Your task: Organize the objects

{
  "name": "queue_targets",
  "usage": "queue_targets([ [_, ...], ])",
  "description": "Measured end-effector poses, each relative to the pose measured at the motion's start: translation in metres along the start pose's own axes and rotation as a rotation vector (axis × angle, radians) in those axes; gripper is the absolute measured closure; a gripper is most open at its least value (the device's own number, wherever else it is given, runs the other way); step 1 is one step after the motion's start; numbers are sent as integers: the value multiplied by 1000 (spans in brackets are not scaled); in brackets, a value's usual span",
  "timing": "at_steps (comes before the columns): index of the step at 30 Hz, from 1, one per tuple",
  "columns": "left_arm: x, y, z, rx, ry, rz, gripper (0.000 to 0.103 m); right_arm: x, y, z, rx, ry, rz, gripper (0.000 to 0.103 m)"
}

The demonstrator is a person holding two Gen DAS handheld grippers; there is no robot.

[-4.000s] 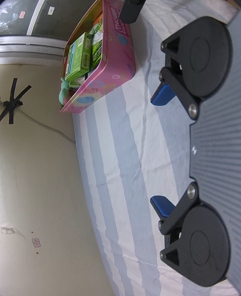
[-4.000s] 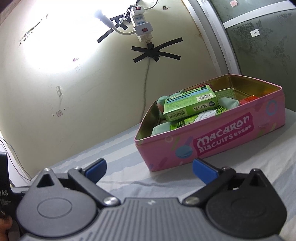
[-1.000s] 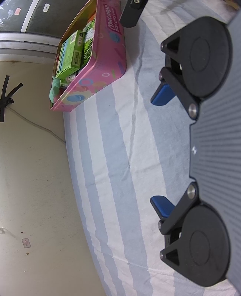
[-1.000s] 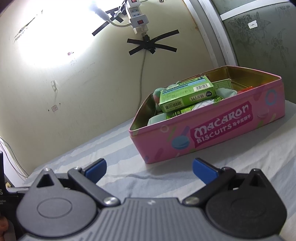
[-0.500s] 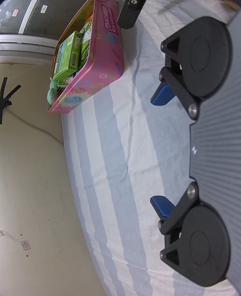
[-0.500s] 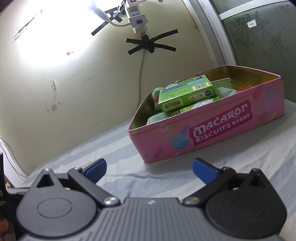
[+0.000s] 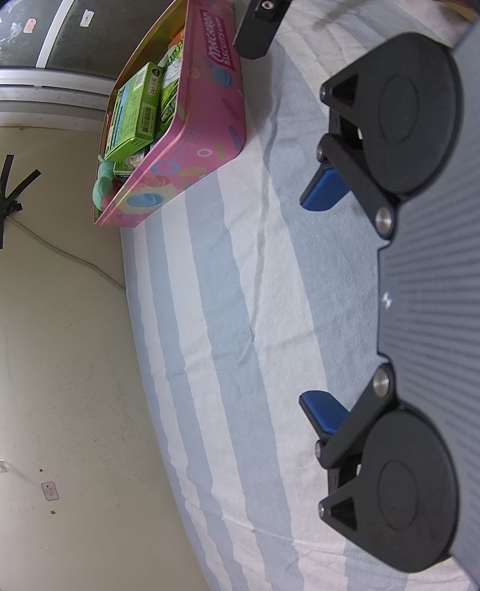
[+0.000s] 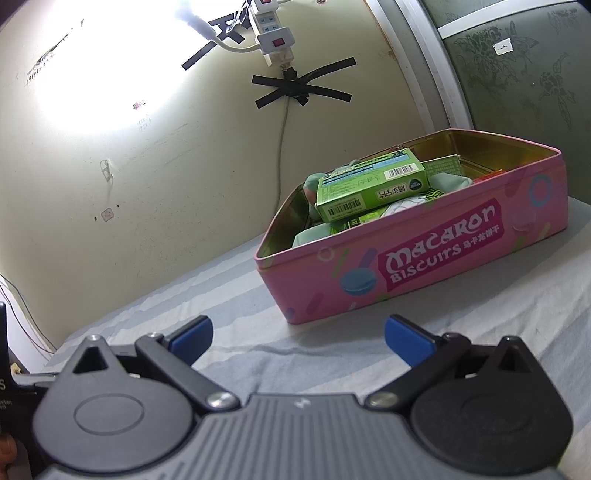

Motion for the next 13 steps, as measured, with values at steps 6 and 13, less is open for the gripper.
queue_targets([
  [6,0,0,0,-8,-1,0,0,0,0,0,-2,0,0,0],
  [13,4,3,-4,-39,17,-4,0,0,0,0,-1,-1,-1,0],
])
Point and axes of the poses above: each gripper's, at about its wrist camera, not at the fingertips, and z roughly the way its jaws point, y to its right, x to its top, the point moved 10 cm from there along z, roughly the way its jaws point, and after that the axes turned 13 degrees about y, right-handed, at the moved point
